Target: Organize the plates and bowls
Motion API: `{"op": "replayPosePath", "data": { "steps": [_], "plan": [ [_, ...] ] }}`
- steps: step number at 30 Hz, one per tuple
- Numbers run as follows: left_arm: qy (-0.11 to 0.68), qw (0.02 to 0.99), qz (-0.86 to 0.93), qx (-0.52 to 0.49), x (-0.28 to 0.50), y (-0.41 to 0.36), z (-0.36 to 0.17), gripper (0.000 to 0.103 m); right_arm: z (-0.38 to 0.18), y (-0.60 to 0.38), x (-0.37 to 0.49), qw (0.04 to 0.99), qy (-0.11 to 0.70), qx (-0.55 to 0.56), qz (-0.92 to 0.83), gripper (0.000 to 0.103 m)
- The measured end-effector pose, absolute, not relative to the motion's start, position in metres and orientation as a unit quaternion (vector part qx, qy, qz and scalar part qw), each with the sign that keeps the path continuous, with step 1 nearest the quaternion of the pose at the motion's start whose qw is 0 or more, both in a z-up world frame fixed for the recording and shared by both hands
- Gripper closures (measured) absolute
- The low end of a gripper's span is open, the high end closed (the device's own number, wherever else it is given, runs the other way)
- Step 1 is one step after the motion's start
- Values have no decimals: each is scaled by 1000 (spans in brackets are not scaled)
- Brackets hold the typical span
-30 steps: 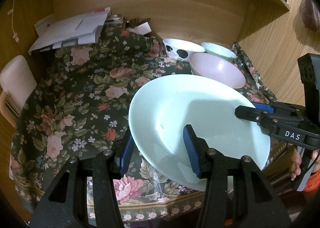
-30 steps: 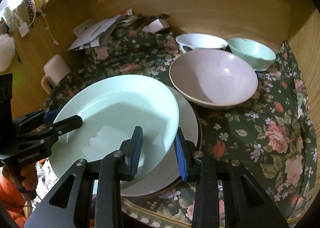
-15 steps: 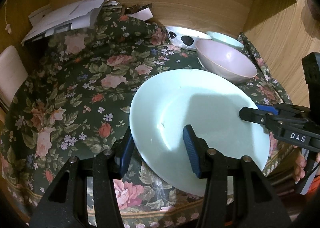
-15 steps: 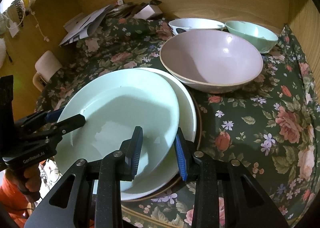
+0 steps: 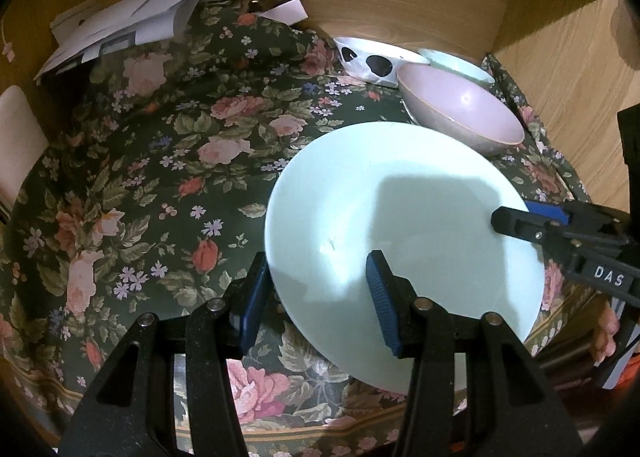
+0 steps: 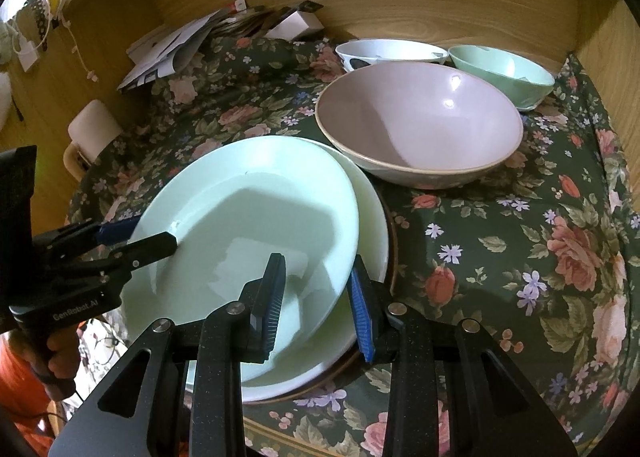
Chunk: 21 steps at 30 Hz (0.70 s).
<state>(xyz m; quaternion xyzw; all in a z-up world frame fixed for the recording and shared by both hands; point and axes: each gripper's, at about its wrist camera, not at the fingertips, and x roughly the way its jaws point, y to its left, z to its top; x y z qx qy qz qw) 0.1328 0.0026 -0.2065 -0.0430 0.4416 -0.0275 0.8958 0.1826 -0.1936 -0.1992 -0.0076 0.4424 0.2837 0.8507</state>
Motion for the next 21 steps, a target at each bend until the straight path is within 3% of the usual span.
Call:
{"op": "replayPosePath", "data": {
  "steps": [14, 21],
  "plan": [
    [392, 919, -25, -27, 125, -3, -162, 54, -173, -213, 174, 874, 412, -5, 259, 73],
    [358, 934, -21, -4, 130, -11, -133, 41, -143, -230, 173, 898, 367, 0, 240, 53]
  ]
}}
